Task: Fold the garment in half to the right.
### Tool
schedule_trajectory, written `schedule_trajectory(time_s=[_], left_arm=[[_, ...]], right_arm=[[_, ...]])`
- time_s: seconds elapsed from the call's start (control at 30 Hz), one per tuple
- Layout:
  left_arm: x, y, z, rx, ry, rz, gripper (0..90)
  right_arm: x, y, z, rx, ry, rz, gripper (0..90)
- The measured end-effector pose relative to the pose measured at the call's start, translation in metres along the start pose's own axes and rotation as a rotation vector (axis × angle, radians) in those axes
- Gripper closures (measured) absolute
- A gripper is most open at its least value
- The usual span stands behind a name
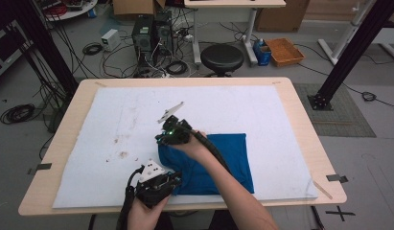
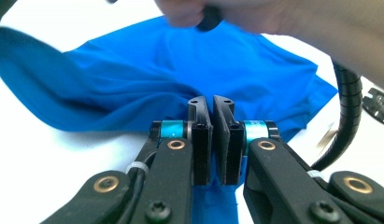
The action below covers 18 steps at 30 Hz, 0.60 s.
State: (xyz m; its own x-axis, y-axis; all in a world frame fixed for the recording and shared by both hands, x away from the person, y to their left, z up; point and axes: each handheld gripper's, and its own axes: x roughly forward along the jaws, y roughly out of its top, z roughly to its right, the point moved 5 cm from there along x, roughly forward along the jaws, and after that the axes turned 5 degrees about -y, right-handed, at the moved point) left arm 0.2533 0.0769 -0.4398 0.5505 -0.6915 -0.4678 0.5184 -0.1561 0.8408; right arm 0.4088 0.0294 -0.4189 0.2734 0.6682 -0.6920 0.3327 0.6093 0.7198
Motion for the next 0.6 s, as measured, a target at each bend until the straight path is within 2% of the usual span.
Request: schedule_trajectory(time_s=[0.03, 0.07, 0.1, 0.13, 0.17, 0.2, 0.23, 0.27, 0.3, 0.33, 0.37, 0.4, 0.43, 0.47, 0.5, 0.53, 0.6], left_arm=[[0.0, 0.005, 0.002, 0.005, -0.007, 0.017, 85.6], [0.0, 0.005, 0.002, 0.005, -0.007, 0.017, 85.5], [0.0, 0.008, 0.004, 0.014, -0.01, 0.018, 85.5], [0.003, 0.013, 0.009, 0.028, -0.017, 0.022, 85.5], [0.003, 0.013, 0.009, 0.028, -0.017, 0.022, 85.5], [0.007, 0.017, 0.015, 0.041, -0.032, 0.026, 85.5], [0.01, 0.019, 0.019, 0.048, -0.039, 0.025, 85.6], [0.01, 0.019, 0.019, 0.048, -0.039, 0.025, 85.5], [0.013, 0.02, 0.023, 0.051, -0.05, 0.023, 85.5], [0.017, 0.021, 0.026, 0.055, -0.06, 0.02, 85.5], [0.021, 0.021, 0.03, 0.062, -0.071, 0.014, 85.6], [0.025, 0.022, 0.033, 0.068, -0.077, 0.01, 85.6], [0.03, 0.022, 0.037, 0.071, -0.086, 0.007, 85.5], [0.035, 0.023, 0.041, 0.075, -0.094, 0.005, 85.5], [0.04, 0.024, 0.046, 0.079, -0.101, -0.002, 85.5], [0.046, 0.025, 0.05, 0.085, -0.109, -0.008, 85.5], [0.057, 0.028, 0.059, 0.094, -0.118, -0.012, 85.5]], right_arm=[[-0.01, 0.0, 0.006, 0.023, 0.001, 0.026, 90.0], [-0.01, 0.0, 0.006, 0.023, 0.001, 0.026, 90.0], [-0.02, -0.001, 0.011, 0.055, 0.009, 0.053, 90.0], [-0.038, -0.005, 0.024, 0.093, 0.01, 0.097, 90.0], [-0.038, -0.005, 0.024, 0.093, 0.01, 0.097, 90.0], [-0.056, -0.013, 0.037, 0.122, 0.0, 0.127, 90.0], [-0.065, -0.018, 0.044, 0.138, -0.004, 0.139, 90.0], [-0.065, -0.018, 0.044, 0.138, -0.004, 0.139, 90.0], [-0.083, -0.027, 0.057, 0.18, -0.01, 0.168, 90.0], [-0.091, -0.033, 0.064, 0.194, -0.011, 0.184, 90.0], [-0.099, -0.039, 0.07, 0.212, -0.016, 0.191, 90.0], [-0.099, -0.039, 0.07, 0.212, -0.016, 0.191, 90.0], [-0.111, -0.051, 0.082, 0.239, -0.03, 0.199, 90.0], [-0.117, -0.058, 0.088, 0.247, -0.039, 0.2, 90.0], [-0.117, -0.058, 0.088, 0.247, -0.039, 0.2, 90.0], [-0.126, -0.071, 0.099, 0.268, -0.05, 0.198, 90.0], [-0.134, -0.083, 0.109, 0.284, -0.057, 0.199, 90.0]])
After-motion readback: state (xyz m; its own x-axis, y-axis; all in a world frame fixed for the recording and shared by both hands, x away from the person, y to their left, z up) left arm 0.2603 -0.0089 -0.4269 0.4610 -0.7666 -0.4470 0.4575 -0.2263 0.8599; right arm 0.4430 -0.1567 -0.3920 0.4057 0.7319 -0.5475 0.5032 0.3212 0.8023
